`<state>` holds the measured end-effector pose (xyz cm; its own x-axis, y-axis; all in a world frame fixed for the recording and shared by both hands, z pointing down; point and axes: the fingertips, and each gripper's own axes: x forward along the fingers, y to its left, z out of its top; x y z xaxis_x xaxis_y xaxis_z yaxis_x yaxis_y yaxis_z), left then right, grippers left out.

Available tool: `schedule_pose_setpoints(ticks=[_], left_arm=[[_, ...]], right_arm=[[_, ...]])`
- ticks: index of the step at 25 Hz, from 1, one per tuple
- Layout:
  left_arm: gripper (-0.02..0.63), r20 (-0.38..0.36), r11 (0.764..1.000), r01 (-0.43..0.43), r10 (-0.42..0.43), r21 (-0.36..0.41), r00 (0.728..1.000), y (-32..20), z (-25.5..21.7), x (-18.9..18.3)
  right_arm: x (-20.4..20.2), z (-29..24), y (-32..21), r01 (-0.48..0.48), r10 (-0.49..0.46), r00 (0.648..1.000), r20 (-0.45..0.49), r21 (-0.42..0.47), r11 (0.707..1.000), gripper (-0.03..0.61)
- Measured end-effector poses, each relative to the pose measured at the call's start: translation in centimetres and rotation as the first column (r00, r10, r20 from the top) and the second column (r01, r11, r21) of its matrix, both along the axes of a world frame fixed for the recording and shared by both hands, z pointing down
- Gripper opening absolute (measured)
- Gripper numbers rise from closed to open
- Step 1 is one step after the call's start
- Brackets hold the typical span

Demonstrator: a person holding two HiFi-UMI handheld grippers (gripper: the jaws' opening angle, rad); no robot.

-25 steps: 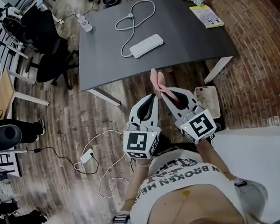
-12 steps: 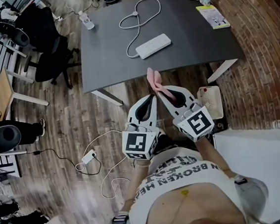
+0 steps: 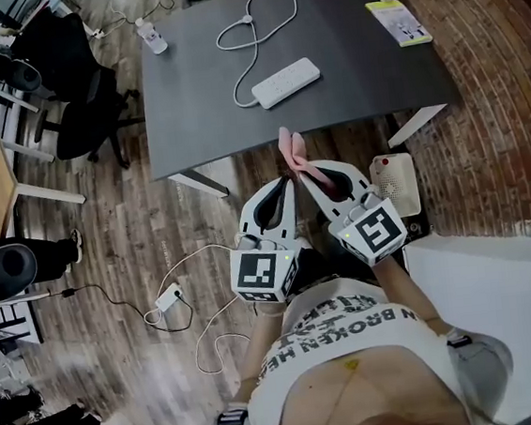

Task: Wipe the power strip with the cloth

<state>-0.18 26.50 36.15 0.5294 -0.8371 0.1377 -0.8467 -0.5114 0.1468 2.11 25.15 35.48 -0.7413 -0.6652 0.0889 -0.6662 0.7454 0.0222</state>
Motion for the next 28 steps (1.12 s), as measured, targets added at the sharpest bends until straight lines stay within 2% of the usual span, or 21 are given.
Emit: schedule_pose_setpoints(ticks=[6,16,28], left_arm=[[0.006,0.001,0.999,0.032,-0.032,0.003,0.999,-3.4,-0.1,-0.2],[0.006,0.028,0.995,0.093,-0.094,0.021,0.995,-13.6,-1.8,1.3],[0.006,0.045,0.985,0.170,-0.170,0.013,0.984,-22.0,-2.0,3.9]], right_arm=[[-0.3,-0.1,-3.8,0.033,-0.033,0.999,0.005,0.001,0.999,0.017],[0.2,-1.9,-14.3,0.118,-0.119,0.992,0.034,0.030,0.993,0.017],[2.6,-2.2,-22.8,0.200,-0.201,0.978,0.054,0.024,0.980,0.017]])
